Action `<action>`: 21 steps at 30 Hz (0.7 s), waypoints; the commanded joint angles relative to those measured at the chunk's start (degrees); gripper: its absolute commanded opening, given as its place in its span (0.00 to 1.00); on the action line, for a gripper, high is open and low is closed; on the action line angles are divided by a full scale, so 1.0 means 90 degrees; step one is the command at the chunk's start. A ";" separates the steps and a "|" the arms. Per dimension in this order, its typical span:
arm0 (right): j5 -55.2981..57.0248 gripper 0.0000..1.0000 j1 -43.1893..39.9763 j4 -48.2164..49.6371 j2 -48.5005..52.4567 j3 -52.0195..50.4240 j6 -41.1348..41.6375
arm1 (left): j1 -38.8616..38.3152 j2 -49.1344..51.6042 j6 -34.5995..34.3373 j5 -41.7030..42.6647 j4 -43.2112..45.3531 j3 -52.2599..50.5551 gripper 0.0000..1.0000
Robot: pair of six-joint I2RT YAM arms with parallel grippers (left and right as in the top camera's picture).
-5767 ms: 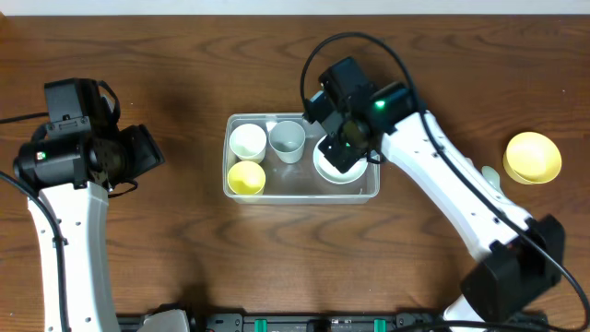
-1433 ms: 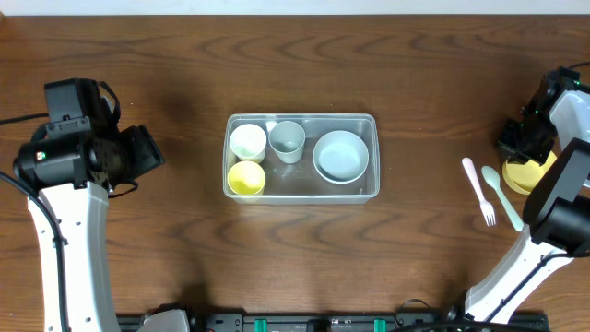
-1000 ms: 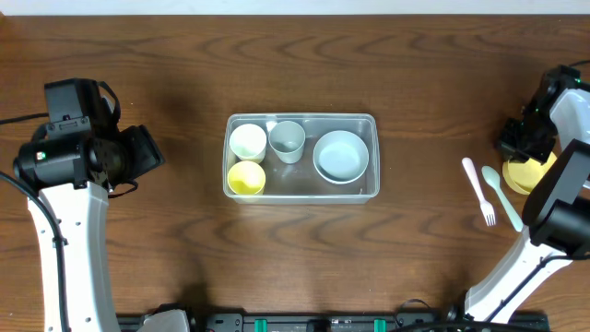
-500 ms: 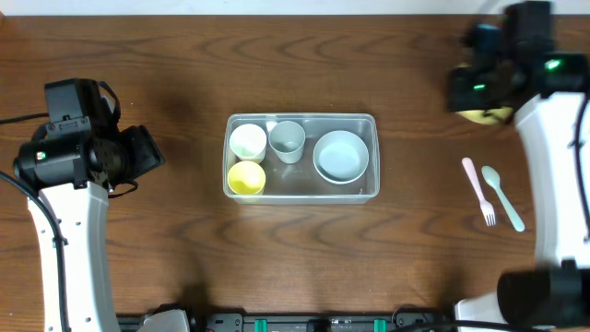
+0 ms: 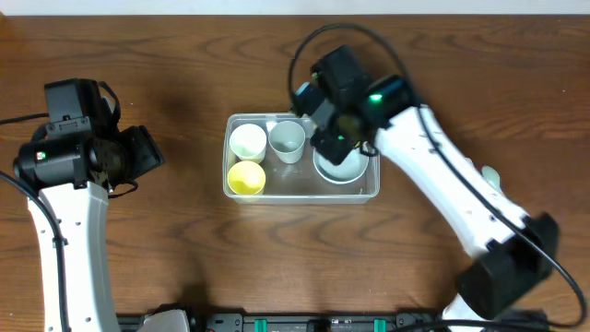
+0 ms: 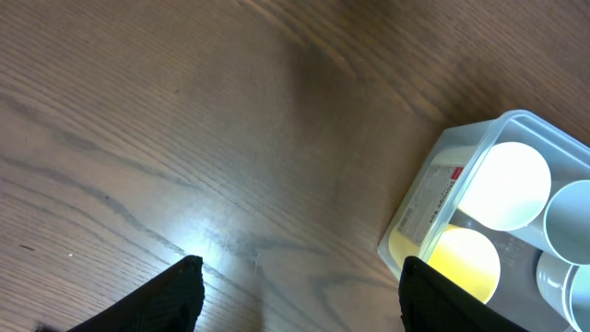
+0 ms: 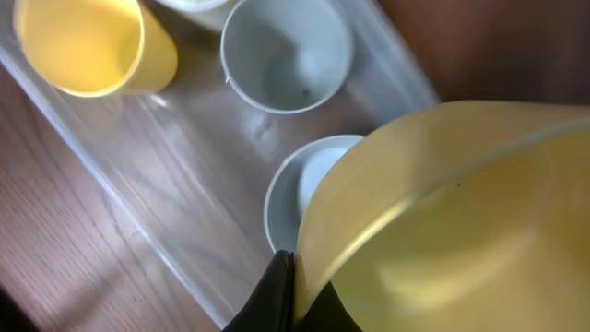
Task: Pack container
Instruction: 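Carry the yellow bowl into the container and stack it on the grey bowl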
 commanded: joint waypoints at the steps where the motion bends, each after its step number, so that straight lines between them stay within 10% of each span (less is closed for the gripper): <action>1: 0.0180 0.01 0.0063 -0.0036 0.0316 -0.0041 0.0175 | 0.0049 -0.0017 -0.0010 0.0019 -0.0044 -0.0007 0.68; 21: 0.0165 0.23 0.0063 -0.0172 0.0612 -0.0041 0.0233 | 0.0049 -0.0017 -0.0010 0.0019 -0.0044 -0.0007 0.68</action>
